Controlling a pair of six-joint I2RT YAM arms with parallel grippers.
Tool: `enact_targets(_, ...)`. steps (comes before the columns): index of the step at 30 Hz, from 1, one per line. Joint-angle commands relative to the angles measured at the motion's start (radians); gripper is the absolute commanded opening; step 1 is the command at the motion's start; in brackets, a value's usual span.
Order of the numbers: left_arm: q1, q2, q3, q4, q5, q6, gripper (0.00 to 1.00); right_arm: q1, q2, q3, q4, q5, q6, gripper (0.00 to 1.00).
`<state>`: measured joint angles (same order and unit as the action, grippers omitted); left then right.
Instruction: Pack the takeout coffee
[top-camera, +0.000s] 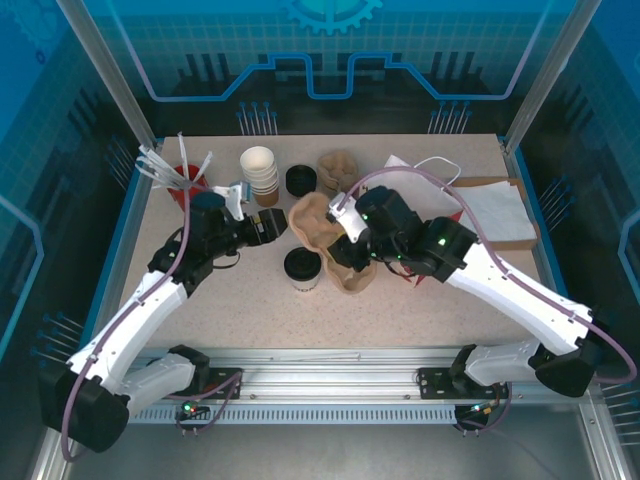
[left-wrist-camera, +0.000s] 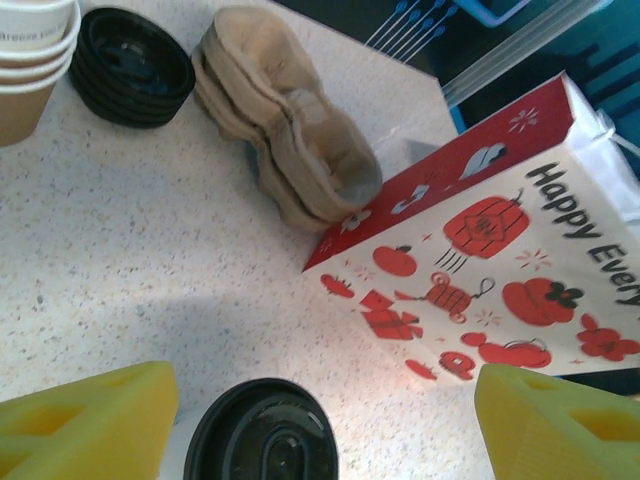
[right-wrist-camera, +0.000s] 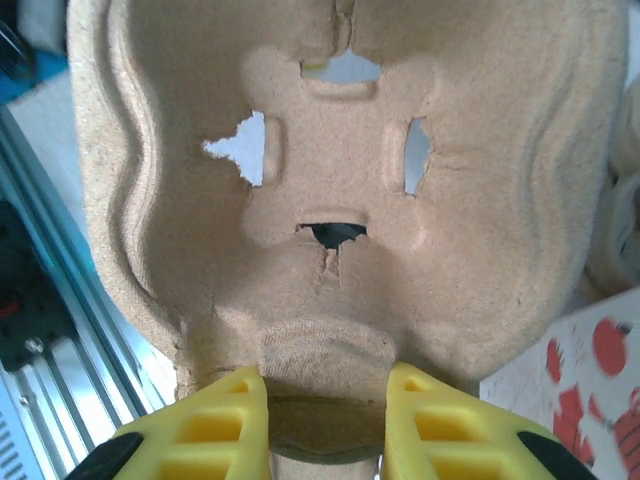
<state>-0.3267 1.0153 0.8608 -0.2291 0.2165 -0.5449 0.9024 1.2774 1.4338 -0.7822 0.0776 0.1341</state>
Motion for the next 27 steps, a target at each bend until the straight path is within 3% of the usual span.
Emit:
enact_targets(1,0.006,-0.033,0.016,0.062,-0.026,-0.051,0.79,-0.017,-0.004,0.129,-0.064,-0.035,-0.058,0.19)
enact_targets(11,-0.028,0.061,0.135,0.164,0.025,-0.065,0.79,-0.252,0.009,0.427,-0.124,-0.188,-0.089,0.18)
enact_targets(21,-0.198,0.469,0.530,0.008,0.068,0.224,0.77,-0.684,0.034,0.479,-0.163,-0.340,-0.060,0.17)
enact_targets(27,-0.225,0.656,0.740,-0.103,0.110,0.384,0.75,-0.772,0.055,0.416,-0.158,-0.365,-0.072,0.17)
